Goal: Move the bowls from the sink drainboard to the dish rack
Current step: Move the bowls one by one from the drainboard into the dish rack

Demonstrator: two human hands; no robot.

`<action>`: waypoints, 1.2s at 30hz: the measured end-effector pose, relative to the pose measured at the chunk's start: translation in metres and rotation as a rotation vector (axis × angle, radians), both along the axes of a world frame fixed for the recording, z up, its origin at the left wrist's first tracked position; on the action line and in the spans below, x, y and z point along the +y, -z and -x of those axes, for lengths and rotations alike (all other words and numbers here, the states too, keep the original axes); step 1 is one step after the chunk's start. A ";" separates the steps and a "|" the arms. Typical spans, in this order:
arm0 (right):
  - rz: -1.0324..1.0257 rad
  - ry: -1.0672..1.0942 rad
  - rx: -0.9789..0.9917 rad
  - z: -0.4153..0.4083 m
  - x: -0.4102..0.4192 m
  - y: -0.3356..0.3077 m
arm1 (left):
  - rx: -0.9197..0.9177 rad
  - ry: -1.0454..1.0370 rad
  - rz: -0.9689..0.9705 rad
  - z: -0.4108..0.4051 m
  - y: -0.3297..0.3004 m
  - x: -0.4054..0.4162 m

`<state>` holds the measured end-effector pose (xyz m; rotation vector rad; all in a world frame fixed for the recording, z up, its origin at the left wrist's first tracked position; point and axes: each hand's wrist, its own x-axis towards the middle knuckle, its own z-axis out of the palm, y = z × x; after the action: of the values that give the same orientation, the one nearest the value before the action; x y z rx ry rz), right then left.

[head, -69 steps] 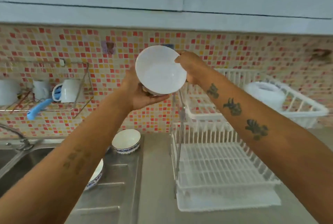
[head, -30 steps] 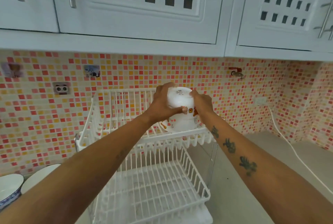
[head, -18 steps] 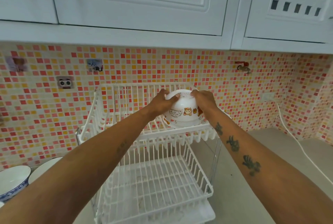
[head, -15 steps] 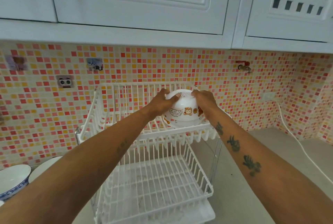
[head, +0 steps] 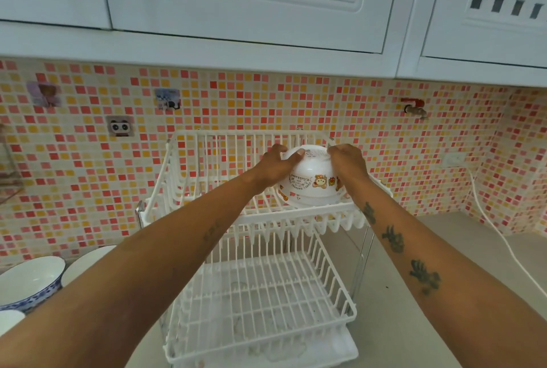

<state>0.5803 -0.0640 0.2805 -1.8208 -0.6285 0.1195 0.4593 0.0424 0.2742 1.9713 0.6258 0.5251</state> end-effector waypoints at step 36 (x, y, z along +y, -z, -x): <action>0.486 -1.033 0.097 0.486 0.314 0.113 | -0.326 -0.993 0.596 0.565 0.120 0.203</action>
<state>0.0939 0.2501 0.1680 -1.7349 -1.5118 1.1169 -0.1055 0.2452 0.1546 0.8911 1.3559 1.0720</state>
